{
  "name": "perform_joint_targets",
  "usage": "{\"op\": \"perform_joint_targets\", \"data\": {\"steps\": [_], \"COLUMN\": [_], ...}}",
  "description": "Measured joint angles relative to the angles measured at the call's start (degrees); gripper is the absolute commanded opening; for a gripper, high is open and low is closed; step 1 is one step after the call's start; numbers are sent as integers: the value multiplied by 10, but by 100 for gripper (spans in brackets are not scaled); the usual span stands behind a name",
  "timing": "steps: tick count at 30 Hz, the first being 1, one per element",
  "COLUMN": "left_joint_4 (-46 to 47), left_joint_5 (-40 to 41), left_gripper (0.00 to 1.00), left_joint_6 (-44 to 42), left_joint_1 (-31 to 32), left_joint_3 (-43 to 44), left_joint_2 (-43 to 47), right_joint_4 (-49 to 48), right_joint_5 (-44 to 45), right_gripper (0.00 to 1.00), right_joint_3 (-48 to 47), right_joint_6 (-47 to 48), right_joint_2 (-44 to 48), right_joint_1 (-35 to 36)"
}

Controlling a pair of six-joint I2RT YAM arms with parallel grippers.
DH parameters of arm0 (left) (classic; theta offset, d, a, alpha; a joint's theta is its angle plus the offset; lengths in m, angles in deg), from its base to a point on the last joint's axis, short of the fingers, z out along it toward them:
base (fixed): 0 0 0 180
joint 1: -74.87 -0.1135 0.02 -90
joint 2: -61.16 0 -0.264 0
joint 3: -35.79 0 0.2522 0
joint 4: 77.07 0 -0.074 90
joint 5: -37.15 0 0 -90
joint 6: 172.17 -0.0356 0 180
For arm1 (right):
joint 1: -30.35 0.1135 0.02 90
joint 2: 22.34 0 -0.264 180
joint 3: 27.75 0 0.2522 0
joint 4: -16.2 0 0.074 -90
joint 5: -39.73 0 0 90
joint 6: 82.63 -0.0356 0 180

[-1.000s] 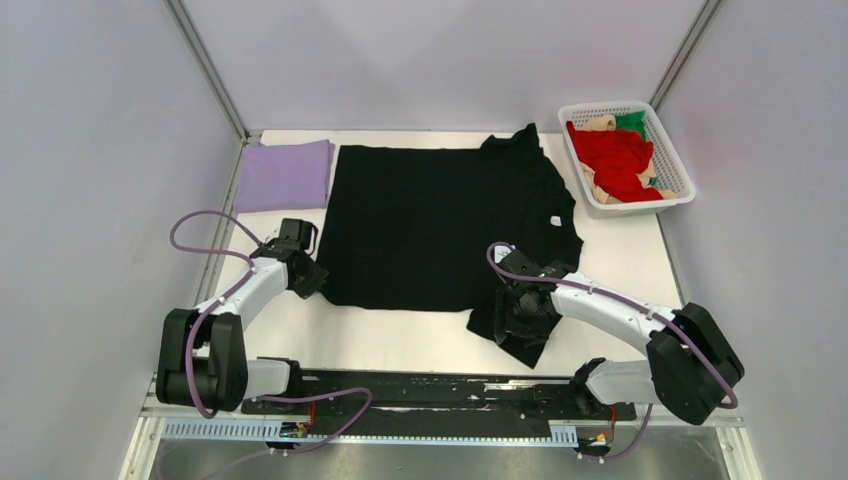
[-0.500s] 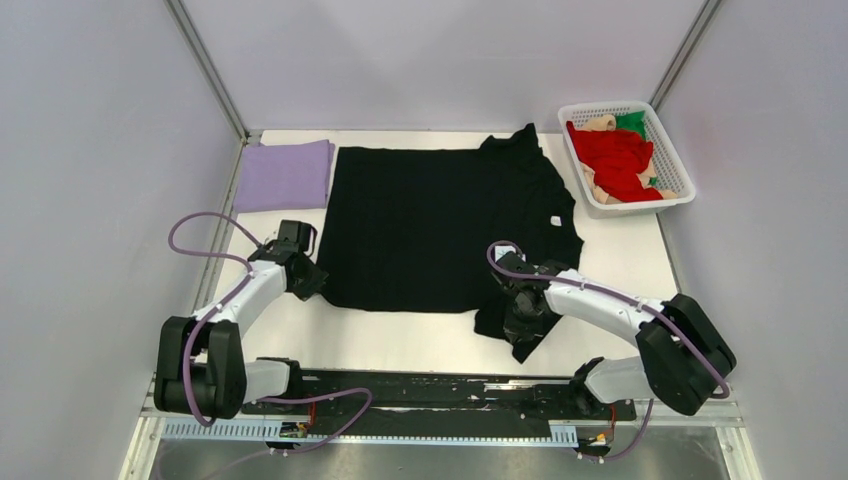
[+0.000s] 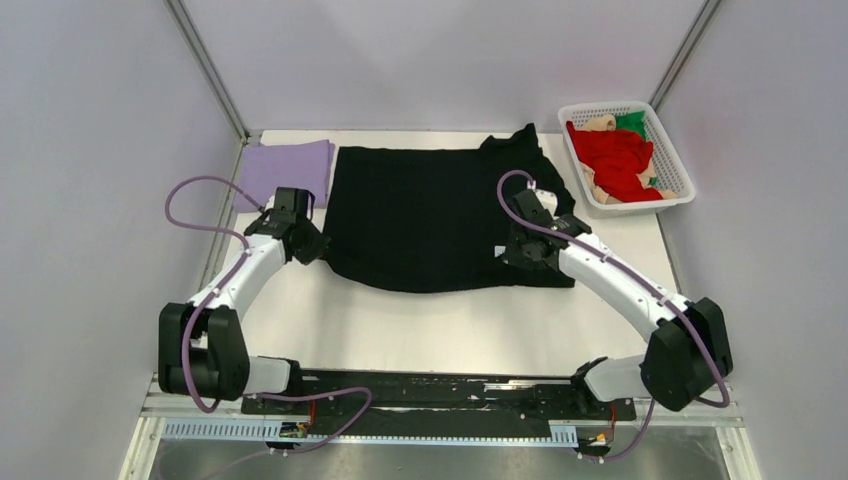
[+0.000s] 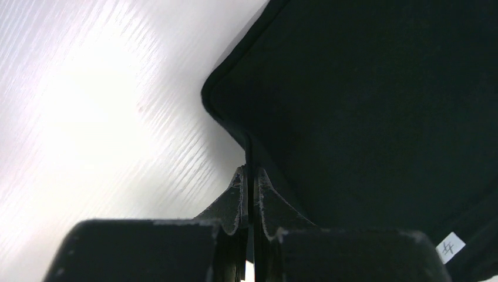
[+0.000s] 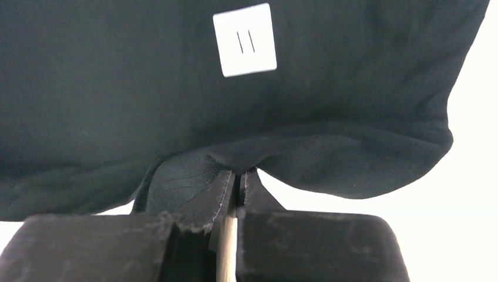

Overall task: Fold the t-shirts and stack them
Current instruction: Grab the side of the flattened tshirt closest away from the robot with both arms, then fold the flattened tshirt in 1/3 of the way

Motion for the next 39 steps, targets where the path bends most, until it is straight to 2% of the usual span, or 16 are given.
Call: {"op": "perform_joint_targets", "data": {"steps": [7, 19, 20, 22, 23, 24, 25, 26, 27, 31, 33, 35, 39], "left_joint_4": [18, 30, 30, 29, 28, 27, 25, 23, 17, 8, 8, 9, 21], "left_joint_5": [2, 5, 5, 5, 5, 6, 6, 7, 7, 8, 7, 4, -34], "left_gripper": [0, 0, 2, 28, 51, 64, 91, 95, 99, 100, 100, 100, 100], "left_joint_6": [-4, -4, -4, -4, -3, -3, -4, 0, 3, 2, -2, -7, -24], "left_joint_1": [-1, -13, -13, -14, -15, -16, -18, -20, -23, -29, -31, -31, -31], "left_joint_3": [74, 190, 202, 229, 243, 258, 272, 285, 299, 331, 333, 327, 283], "left_joint_2": [-83, -232, -247, -278, -293, -308, -321, -332, -341, -343, -332, -315, -262], "right_joint_4": [-50, -110, -115, -120, -122, -120, -122, -123, -127, -130, -132, -147, -162], "right_joint_5": [5, -37, -43, -49, -50, -50, -48, -45, -40, -32, -38, -56, -129], "right_gripper": [1, 8, 10, 14, 18, 29, 43, 54, 61, 95, 100, 100, 100], "right_joint_3": [-71, -170, -181, -203, -219, -239, -267, -289, -322, -373, -367, -332, -220], "right_joint_6": [59, 153, 159, 169, 173, 178, 182, 183, 185, 194, 191, 190, 184], "right_joint_2": [-75, -203, -221, -256, -276, -297, -324, -343, -370, -396, -382, -353, -271], "right_joint_1": [-57, -144, -150, -160, -165, -170, -177, -182, -188, -200, -205, -205, -199]}}
